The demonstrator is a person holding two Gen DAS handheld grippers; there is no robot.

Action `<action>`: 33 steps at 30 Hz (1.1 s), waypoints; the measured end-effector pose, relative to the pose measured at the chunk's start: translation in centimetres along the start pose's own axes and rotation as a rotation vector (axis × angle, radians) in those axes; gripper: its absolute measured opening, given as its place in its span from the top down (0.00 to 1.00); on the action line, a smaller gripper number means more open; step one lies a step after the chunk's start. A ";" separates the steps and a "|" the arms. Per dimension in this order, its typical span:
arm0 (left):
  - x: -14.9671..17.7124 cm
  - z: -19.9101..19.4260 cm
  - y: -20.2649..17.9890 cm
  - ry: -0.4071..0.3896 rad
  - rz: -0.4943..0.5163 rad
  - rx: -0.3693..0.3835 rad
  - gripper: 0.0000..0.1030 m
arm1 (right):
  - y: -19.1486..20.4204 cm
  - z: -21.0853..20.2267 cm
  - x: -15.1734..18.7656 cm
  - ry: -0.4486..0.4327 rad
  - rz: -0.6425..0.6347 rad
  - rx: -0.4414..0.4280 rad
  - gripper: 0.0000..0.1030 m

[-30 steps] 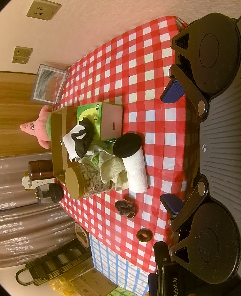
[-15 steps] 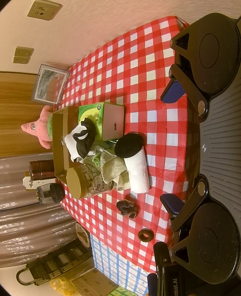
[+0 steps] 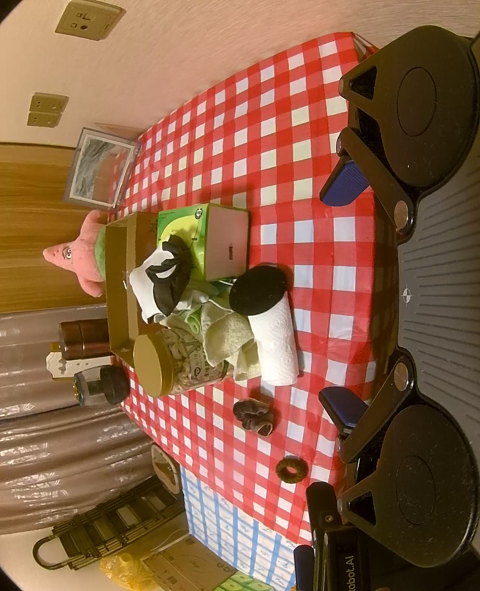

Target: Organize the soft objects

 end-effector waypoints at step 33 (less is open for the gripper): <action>0.2 0.2 -0.2 0.001 -0.003 0.000 0.05 | 0.1 -0.1 -0.2 -0.004 0.000 -0.002 0.00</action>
Point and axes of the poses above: each gripper's, at about its wrist camera, not at the fingertips, and z roughly the way its jaws point, y to its left, x to its underside, the point moved 6 cm from there along z, roughly the way its jaws point, and after that the axes turned 7 degrees about x, right-handed, at the moved point
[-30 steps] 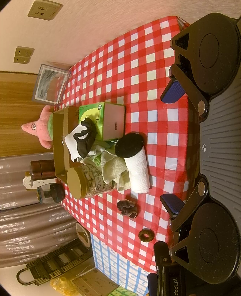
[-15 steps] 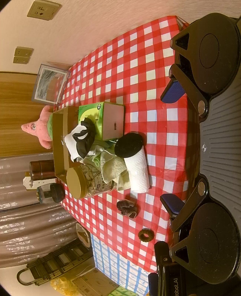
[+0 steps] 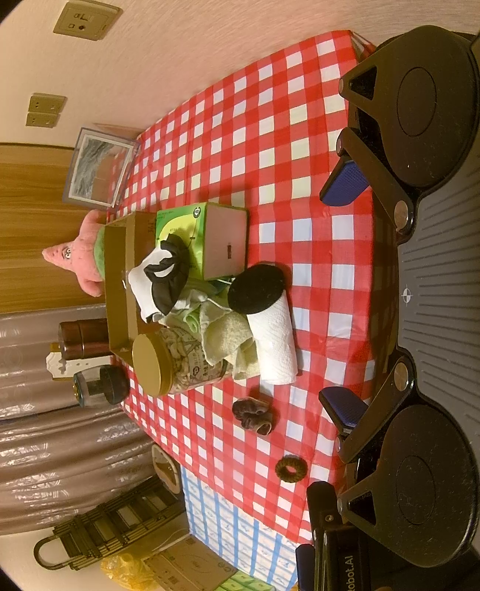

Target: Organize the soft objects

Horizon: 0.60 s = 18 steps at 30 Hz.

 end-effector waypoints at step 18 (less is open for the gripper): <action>-4.2 0.8 6.7 -0.032 0.104 0.001 0.07 | 3.3 2.6 -1.5 -0.047 -0.067 -0.045 0.00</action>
Point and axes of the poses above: each gripper's, at about its wrist camera, not at the fingertips, and z roughly the way its jaws point, y to its left, x to its underside, the point moved 6 cm from there along z, roughly the way its jaws point, and after that the axes turned 7 degrees about x, right-handed, at the moved point
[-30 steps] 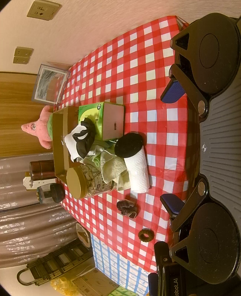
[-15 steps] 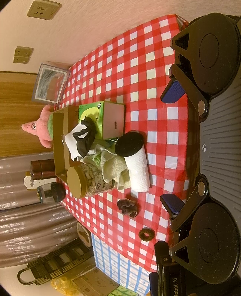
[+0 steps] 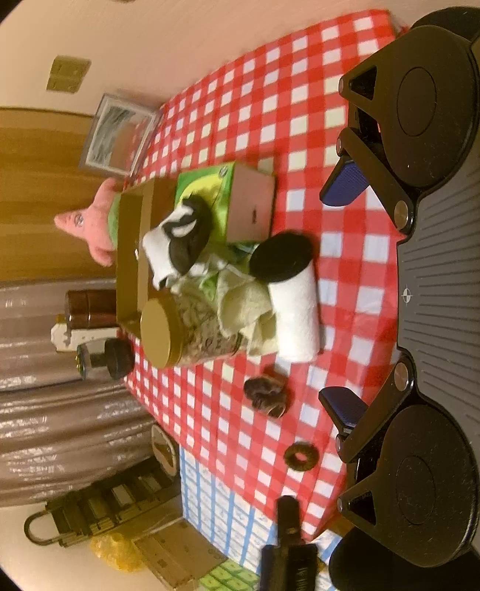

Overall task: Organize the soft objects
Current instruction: 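Grasp the dark hair tie with the left tool while the right tool grasps the brown scrunchie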

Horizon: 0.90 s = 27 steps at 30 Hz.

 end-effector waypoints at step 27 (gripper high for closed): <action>3.0 11.6 7.3 0.139 0.142 0.067 0.21 | 8.3 11.5 -4.1 -0.012 -0.204 -0.202 0.01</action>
Point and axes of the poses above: each gripper's, at about its wrist camera, not at the fingertips, and z roughly the way its jaws point, y to its left, x to its underside, the point moved 6 cm from there along z, roughly the way its jaws point, and after that the axes turned 7 degrees about x, right-handed, at the moved point
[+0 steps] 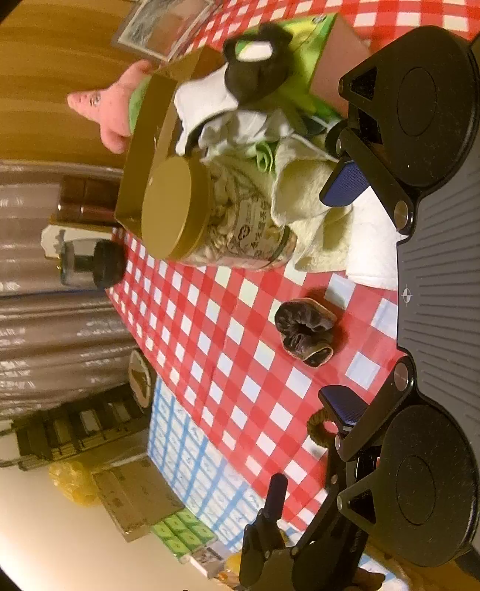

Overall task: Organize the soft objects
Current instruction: 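Grasp the dark hair tie with the left tool while the right tool grasps the brown scrunchie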

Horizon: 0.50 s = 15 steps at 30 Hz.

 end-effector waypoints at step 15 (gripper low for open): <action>1.0 2.9 -0.4 0.036 0.010 0.040 0.46 | 1.5 4.3 -1.0 0.041 -0.068 -0.065 0.13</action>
Point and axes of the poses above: each gripper's, at about its wrist camera, not at the fingertips, and z roughly the way its jaws point, y to its left, x to its underside, the point moved 6 cm from there along z, roughly the way its jaws point, and after that the axes turned 7 degrees about x, right-handed, at the moved point
